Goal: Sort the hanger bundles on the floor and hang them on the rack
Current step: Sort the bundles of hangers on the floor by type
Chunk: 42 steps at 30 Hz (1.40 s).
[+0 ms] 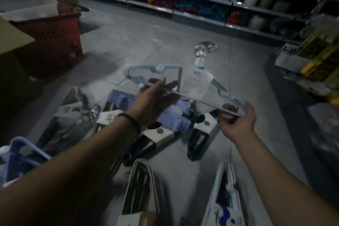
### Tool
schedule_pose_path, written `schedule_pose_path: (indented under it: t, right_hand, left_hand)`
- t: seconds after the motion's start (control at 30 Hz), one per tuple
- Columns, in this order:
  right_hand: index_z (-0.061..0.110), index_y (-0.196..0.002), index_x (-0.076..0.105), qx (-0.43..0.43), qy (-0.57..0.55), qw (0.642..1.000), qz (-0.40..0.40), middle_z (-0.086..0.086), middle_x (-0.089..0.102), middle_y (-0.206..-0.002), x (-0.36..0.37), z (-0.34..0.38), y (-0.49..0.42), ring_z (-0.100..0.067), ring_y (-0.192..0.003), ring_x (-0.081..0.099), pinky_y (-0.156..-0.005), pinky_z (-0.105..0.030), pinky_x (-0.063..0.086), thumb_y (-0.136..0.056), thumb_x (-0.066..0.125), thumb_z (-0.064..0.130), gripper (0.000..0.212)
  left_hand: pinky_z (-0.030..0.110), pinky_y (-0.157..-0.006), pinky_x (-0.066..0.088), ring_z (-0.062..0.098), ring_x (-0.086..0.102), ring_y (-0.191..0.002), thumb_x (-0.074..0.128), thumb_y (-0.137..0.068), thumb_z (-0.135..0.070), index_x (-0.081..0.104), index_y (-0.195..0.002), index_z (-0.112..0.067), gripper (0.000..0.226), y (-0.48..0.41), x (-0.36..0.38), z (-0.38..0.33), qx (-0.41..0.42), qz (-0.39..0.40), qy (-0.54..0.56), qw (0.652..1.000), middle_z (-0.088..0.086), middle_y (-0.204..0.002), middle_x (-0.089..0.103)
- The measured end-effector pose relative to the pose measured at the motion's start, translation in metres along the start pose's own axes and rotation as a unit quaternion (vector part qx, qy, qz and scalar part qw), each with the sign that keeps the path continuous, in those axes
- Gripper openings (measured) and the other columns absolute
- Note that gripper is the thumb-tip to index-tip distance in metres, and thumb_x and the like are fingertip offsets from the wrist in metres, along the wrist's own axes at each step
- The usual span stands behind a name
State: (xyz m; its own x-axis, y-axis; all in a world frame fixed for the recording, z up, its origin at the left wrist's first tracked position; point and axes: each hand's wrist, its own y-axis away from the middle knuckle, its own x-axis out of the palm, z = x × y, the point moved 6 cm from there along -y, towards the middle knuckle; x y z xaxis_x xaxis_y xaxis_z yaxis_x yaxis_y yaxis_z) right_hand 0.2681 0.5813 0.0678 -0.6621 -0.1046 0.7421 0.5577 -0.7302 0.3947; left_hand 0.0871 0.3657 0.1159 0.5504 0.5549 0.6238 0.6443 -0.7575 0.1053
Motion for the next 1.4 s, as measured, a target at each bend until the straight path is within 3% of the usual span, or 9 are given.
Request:
schedule_pose_path:
  t: [0.17,0.33,0.47,0.57,0.67,0.83,0.97,1.13,1.4]
  right_hand:
    - [0.000,-0.112,0.060,0.161,0.126,0.979,-0.014,-0.024,0.066,-0.102,-0.006,-0.032,0.003,-0.035,-0.090,0.066,-0.069,-0.042,0.065,-0.102,0.054,0.051,0.053]
    - [0.000,-0.141,0.058,0.234,0.183,0.950,0.095,-0.029,0.058,-0.144,0.001,-0.028,0.031,-0.043,-0.137,0.054,-0.120,-0.056,0.037,-0.101,0.052,0.056,0.069]
    - [0.004,-0.140,0.062,0.186,0.294,0.932,0.102,-0.028,0.055,-0.147,-0.042,0.012,0.027,-0.036,-0.122,0.068,-0.114,-0.055,0.046,-0.094,0.073,0.019,0.050]
    - [-0.007,-0.119,0.069,0.206,0.363,0.905,0.082,-0.029,0.066,-0.131,-0.060,0.019,0.047,-0.038,-0.117,0.067,-0.113,-0.052,0.046,-0.095,0.068,0.023,0.039]
    - [-0.001,-0.114,0.065,0.217,0.446,0.863,0.099,-0.028,0.075,-0.107,-0.074,0.026,0.052,-0.036,-0.092,0.077,-0.088,-0.050,0.063,-0.104,0.052,0.011,0.021]
    - [0.019,-0.134,0.047,0.182,0.493,0.843,0.112,-0.031,0.067,-0.121,-0.083,0.047,0.050,-0.043,-0.109,0.071,-0.097,-0.064,0.055,-0.093,0.060,-0.012,0.053]
    - [0.031,-0.142,0.043,0.208,0.502,0.828,0.137,-0.031,0.063,-0.126,-0.105,0.049,0.061,-0.043,-0.105,0.070,-0.079,-0.051,0.064,-0.087,0.063,-0.015,0.075]
    - [0.004,-0.130,0.049,0.235,0.690,0.680,0.082,-0.026,0.071,-0.116,-0.157,0.035,0.073,-0.040,-0.098,0.075,-0.090,-0.056,0.061,-0.094,0.059,-0.004,0.038]
    - [0.002,-0.108,0.065,0.151,0.860,0.485,0.047,-0.012,0.072,-0.085,-0.172,0.022,0.084,-0.019,-0.062,0.071,-0.044,-0.021,0.048,-0.100,0.061,0.018,0.019]
  left_hand:
    - [0.064,-0.101,0.054,0.046,0.065,-0.126,0.067,-0.098,-0.004,0.060,-0.082,-0.011,0.019,0.031,0.007,-0.041,0.091,0.108,-0.138,0.980,0.029,-0.132,0.067]
    - [0.038,-0.083,0.065,0.020,0.074,-0.106,0.082,-0.088,-0.011,0.066,-0.122,0.000,0.039,0.064,0.005,-0.023,0.103,0.148,-0.422,0.889,0.014,-0.118,0.073]
    - [0.034,-0.115,0.048,0.002,0.059,-0.129,0.089,-0.071,-0.057,0.060,-0.144,-0.015,0.089,0.081,0.032,0.029,0.000,0.225,-0.489,0.843,-0.003,-0.144,0.063]
    - [0.045,-0.123,0.039,0.003,0.043,-0.148,0.075,-0.095,-0.044,0.039,-0.160,-0.038,0.074,0.089,0.059,0.077,0.023,0.303,-0.556,0.774,-0.019,-0.157,0.043]
    - [0.043,-0.112,0.051,-0.008,0.055,-0.131,0.082,-0.086,-0.049,0.024,-0.154,-0.065,0.091,0.093,0.047,0.116,-0.054,0.271,-0.493,0.825,-0.039,-0.149,0.044]
    - [0.058,-0.101,0.058,0.034,0.070,-0.121,0.050,-0.103,0.005,0.050,-0.149,-0.032,0.060,0.092,0.057,0.153,-0.215,0.262,-0.342,0.876,-0.002,-0.139,0.069]
    - [0.053,-0.086,0.063,0.042,0.075,-0.103,0.058,-0.106,-0.040,0.053,-0.142,-0.022,0.041,0.101,0.086,0.174,-0.327,0.252,-0.358,0.838,0.014,-0.127,0.071]
    - [0.031,-0.074,0.057,0.026,0.073,-0.091,0.052,-0.110,-0.040,0.063,-0.117,-0.009,0.033,0.121,0.113,0.219,-0.292,0.277,-0.525,0.750,0.012,-0.114,0.072]
    - [0.025,-0.086,0.057,0.027,0.058,-0.123,0.055,-0.108,-0.028,0.054,-0.148,-0.015,0.041,0.139,0.105,0.258,-0.227,0.356,-0.703,0.573,0.013,-0.149,0.039]
